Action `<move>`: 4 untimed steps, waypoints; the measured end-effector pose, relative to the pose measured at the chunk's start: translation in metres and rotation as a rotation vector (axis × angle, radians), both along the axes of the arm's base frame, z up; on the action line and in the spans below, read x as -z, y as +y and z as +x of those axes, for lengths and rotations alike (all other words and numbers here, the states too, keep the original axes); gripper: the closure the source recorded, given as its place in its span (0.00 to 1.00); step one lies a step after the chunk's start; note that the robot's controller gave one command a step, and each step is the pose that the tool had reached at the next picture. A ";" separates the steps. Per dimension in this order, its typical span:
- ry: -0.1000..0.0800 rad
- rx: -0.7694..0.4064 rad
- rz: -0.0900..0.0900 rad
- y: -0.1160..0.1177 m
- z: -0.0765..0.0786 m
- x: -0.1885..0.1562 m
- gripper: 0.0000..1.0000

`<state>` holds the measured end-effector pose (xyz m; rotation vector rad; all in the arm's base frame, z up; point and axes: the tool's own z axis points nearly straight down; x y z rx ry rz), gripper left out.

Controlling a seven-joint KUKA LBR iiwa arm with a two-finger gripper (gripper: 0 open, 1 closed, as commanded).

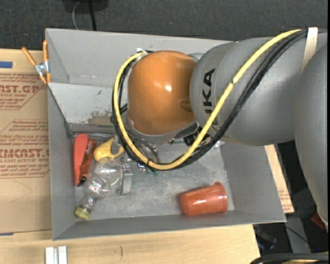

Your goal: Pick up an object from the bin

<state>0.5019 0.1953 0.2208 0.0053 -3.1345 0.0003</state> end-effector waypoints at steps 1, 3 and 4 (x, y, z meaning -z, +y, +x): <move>-0.008 0.002 0.002 -0.001 0.002 -0.004 0.00; -0.011 -0.041 0.003 -0.037 0.047 0.113 0.00; -0.008 -0.072 0.004 -0.047 0.063 0.129 0.00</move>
Offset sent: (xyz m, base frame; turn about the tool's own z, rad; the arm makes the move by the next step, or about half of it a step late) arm 0.0590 -0.0244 -0.0853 -0.0102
